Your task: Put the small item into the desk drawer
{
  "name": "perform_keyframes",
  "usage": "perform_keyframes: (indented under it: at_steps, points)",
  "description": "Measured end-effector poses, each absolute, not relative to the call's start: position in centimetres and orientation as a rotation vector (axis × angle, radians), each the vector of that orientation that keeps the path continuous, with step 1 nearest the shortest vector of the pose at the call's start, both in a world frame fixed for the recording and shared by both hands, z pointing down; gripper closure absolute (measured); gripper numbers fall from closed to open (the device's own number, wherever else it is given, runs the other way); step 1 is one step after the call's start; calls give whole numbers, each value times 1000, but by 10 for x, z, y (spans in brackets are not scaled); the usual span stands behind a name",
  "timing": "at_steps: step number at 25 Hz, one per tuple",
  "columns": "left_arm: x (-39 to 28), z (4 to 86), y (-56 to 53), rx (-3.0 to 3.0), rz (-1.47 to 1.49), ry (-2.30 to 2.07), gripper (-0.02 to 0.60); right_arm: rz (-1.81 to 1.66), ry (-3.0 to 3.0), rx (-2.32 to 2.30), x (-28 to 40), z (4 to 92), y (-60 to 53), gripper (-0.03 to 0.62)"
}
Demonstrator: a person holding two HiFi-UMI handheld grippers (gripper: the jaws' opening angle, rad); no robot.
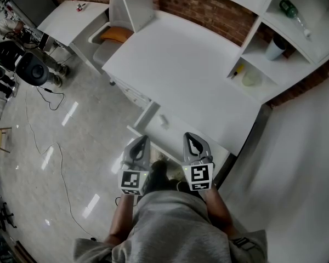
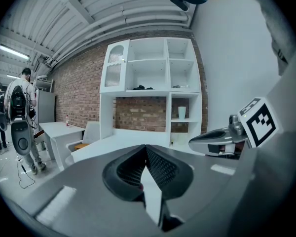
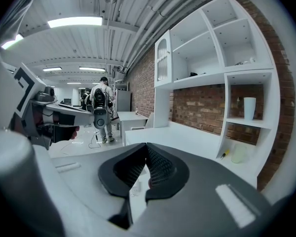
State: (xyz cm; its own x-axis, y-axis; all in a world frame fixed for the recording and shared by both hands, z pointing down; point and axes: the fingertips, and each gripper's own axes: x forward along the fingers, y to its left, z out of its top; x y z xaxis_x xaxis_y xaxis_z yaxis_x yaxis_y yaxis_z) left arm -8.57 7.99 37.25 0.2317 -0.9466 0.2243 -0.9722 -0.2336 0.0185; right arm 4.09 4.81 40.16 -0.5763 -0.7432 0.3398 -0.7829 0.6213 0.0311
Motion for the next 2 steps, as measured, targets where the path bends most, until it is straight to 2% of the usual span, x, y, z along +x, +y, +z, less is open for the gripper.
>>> perform_keyframes:
  at_steps: [2]
  points:
    - [-86,373,79,2340,250,-1839,569,177,-2527,1230,41,402,47,591]
